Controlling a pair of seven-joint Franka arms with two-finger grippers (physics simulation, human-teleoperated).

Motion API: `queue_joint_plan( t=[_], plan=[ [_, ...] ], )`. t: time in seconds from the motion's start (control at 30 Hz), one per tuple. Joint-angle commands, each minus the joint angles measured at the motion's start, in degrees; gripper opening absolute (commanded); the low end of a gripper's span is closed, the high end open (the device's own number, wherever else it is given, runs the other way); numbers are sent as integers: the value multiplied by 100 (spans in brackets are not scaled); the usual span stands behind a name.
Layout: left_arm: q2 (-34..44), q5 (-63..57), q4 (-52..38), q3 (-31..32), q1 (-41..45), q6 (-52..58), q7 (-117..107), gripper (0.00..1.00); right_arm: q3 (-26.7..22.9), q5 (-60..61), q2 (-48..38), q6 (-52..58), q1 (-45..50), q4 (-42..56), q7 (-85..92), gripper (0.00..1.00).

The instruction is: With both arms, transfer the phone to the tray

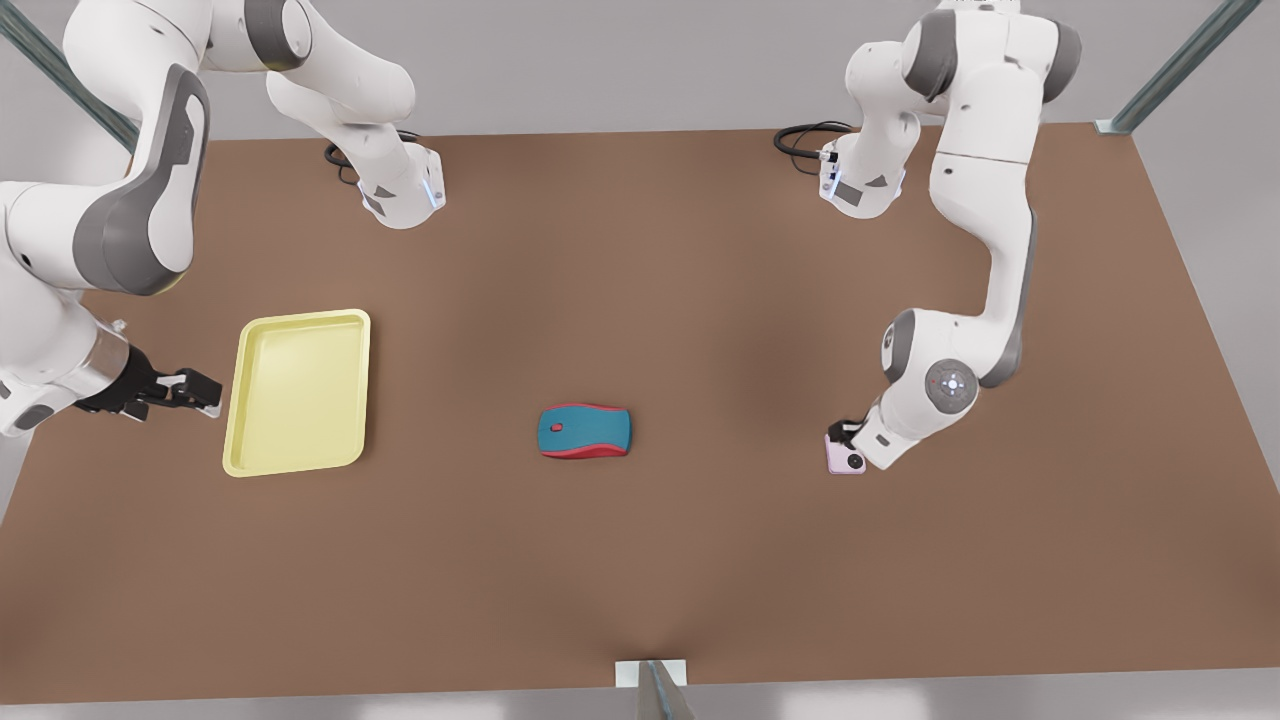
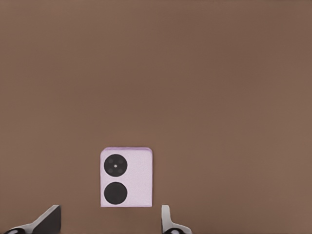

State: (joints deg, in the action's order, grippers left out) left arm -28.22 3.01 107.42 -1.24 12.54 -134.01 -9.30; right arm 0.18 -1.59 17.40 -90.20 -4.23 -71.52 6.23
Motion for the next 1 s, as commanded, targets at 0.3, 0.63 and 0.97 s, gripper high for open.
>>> queue_joint_plan(
  t=[0.3, 0.63, 0.97],
  plan=[
    [-491, -28, 244, -8, 91, -1462, -775, 100, 0, 19, 0, -15, -8, 15, 62, 100],
    [-676, -81, 315, -26, 91, -1321, 324, 100, 0, 19, 0, -15, -8, 15, 62, 100],
    [-790, -99, 280, -26, 91, -1312, 526, 82, 0, 19, 0, -15, -8, 15, 62, 100]
  ],
)
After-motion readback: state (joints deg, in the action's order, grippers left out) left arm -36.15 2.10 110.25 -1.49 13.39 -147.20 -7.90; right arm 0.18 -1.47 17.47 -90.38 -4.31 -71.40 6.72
